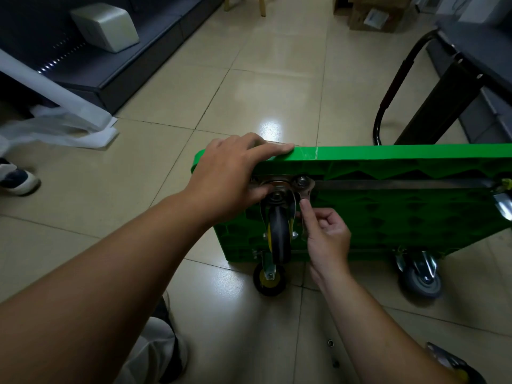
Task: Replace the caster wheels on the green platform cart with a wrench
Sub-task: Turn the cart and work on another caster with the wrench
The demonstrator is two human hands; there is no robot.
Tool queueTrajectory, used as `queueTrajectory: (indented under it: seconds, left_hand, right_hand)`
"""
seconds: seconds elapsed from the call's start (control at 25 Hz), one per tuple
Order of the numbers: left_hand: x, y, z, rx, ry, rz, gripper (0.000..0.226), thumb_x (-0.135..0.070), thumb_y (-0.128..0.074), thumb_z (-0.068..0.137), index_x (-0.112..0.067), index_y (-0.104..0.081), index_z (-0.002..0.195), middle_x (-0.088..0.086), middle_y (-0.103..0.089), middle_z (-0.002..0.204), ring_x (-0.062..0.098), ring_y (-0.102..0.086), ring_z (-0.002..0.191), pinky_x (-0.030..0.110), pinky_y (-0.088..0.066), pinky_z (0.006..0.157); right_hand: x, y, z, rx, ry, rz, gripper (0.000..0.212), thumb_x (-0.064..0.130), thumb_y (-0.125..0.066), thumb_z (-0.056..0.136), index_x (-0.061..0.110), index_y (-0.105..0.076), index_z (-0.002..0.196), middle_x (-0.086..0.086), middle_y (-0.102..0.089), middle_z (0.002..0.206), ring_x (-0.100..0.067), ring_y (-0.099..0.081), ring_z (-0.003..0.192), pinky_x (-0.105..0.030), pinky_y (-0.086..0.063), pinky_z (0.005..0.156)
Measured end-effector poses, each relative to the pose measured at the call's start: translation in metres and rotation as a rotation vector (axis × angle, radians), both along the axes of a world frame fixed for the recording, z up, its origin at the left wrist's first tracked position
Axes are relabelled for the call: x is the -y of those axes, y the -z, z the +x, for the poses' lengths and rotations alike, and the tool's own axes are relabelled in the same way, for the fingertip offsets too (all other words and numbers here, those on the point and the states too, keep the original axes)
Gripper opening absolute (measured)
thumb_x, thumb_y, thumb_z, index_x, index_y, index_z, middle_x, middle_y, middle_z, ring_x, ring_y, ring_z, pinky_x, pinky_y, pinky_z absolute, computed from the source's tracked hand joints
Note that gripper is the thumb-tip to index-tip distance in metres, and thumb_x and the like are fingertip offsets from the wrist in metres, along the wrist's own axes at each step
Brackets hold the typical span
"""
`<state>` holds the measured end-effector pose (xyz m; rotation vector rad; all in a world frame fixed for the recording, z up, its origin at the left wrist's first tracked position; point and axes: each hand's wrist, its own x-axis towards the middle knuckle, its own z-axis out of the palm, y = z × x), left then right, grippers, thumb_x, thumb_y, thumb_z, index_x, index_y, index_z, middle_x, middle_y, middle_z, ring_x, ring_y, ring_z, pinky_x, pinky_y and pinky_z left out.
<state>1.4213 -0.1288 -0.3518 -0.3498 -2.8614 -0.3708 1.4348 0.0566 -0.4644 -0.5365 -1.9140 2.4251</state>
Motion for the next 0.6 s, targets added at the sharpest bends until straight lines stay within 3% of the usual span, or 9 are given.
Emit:
queueTrajectory:
  seconds: [0.16,0.32,0.4,0.48,0.52,0.6]
  left_hand:
    - [-0.001,0.002,0.001,-0.011,0.004,-0.010,0.070,-0.043,-0.073,0.084,-0.048,-0.042,0.147,-0.007,-0.058,0.129,0.019,-0.052,0.114,0.032,-0.028,0.089]
    - [-0.001,0.001,0.001,-0.008,-0.010,-0.009,0.069,-0.044,-0.072,0.086,-0.050,-0.040,0.147,-0.008,-0.057,0.130,0.019,-0.050,0.115,0.031,-0.026,0.089]
    - [-0.001,0.000,0.001,-0.009,-0.016,-0.015,0.069,-0.044,-0.073,0.086,-0.050,-0.040,0.147,-0.008,-0.057,0.130,0.019,-0.051,0.114,0.030,-0.025,0.088]
    - [-0.002,-0.001,0.001,-0.011,-0.015,-0.019,0.069,-0.044,-0.073,0.086,-0.049,-0.041,0.147,-0.007,-0.057,0.130,0.020,-0.051,0.114,0.032,-0.027,0.090]
    - [-0.002,-0.001,0.001,-0.010,-0.012,-0.017,0.069,-0.044,-0.073,0.086,-0.049,-0.041,0.147,-0.007,-0.057,0.130,0.020,-0.051,0.114,0.033,-0.029,0.092]
    - [-0.003,0.000,0.002,-0.008,-0.008,-0.013,0.069,-0.044,-0.074,0.086,-0.049,-0.041,0.147,-0.008,-0.057,0.131,0.020,-0.052,0.114,0.036,-0.032,0.095]
  right_hand:
    - [-0.002,0.002,-0.009,-0.006,-0.045,0.063,0.030,0.038,-0.079,0.077,0.013,-0.065,0.086,-0.005,-0.074,0.082,-0.008,-0.068,0.073,-0.023,-0.051,0.068]
    - [-0.027,-0.021,-0.015,-0.123,-0.046,0.347,0.024,0.031,-0.083,0.078,0.016,-0.066,0.082,0.000,-0.071,0.080,-0.005,-0.068,0.072,-0.019,-0.050,0.064]
    - [-0.045,-0.045,-0.017,-0.233,-0.063,0.653,0.027,0.040,-0.084,0.076,0.021,-0.065,0.082,0.005,-0.068,0.081,-0.014,-0.066,0.081,-0.023,-0.048,0.069]
    - [-0.057,-0.074,-0.018,-0.393,-0.050,1.147,0.033,0.049,-0.081,0.076,0.022,-0.064,0.084,0.008,-0.062,0.082,-0.019,-0.054,0.085,-0.028,-0.034,0.075]
    - [-0.059,-0.091,-0.019,-0.508,-0.025,1.359,0.035,0.049,-0.081,0.076,0.019,-0.064,0.084,0.006,-0.058,0.080,-0.018,-0.045,0.083,-0.029,-0.027,0.075]
    - [-0.053,-0.121,-0.019,-0.744,0.002,1.588,0.036,0.040,-0.086,0.072,0.013,-0.063,0.079,-0.004,-0.057,0.071,-0.019,-0.039,0.076,-0.035,-0.028,0.075]
